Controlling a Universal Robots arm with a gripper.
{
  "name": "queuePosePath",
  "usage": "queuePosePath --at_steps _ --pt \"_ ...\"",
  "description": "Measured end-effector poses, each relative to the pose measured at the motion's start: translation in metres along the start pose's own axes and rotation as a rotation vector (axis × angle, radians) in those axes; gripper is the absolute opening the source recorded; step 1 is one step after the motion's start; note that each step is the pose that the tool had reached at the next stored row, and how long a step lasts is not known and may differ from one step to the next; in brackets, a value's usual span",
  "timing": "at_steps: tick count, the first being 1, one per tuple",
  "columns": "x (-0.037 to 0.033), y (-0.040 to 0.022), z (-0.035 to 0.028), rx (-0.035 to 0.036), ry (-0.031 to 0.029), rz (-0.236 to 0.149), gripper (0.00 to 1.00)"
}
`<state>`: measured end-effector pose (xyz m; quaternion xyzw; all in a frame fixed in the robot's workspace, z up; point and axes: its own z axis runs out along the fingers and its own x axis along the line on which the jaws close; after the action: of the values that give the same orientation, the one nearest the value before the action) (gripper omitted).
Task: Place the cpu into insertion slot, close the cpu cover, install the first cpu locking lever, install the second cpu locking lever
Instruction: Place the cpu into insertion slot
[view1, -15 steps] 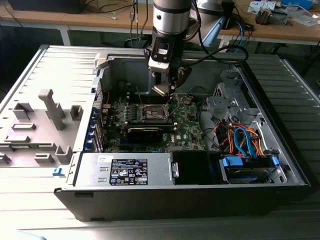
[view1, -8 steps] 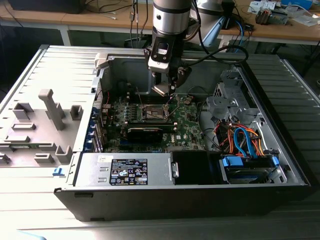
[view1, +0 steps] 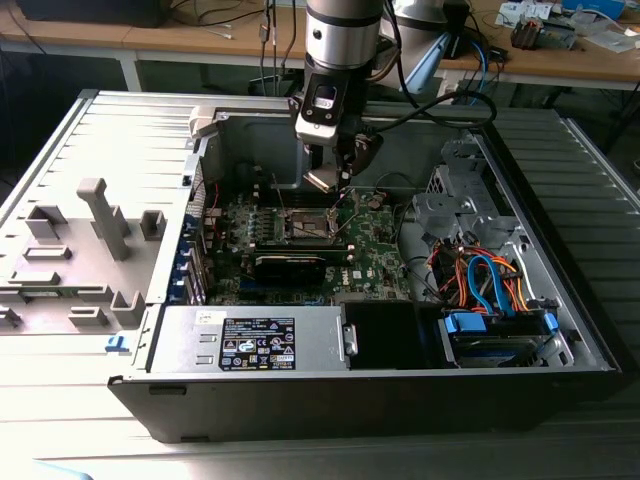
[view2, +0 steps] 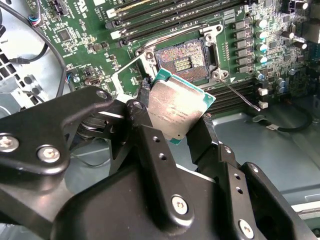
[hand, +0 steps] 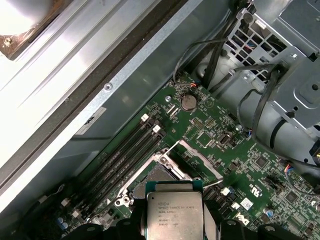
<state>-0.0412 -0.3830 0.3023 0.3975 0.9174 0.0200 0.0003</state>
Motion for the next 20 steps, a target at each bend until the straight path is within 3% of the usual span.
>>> queuePosePath --at_steps 6,20 --pt "0.0000 0.0000 0.0005 -0.0007 -0.0014 0.039 0.55" --pt "0.0000 0.0000 0.0007 -0.0009 -0.0020 0.055 0.55"
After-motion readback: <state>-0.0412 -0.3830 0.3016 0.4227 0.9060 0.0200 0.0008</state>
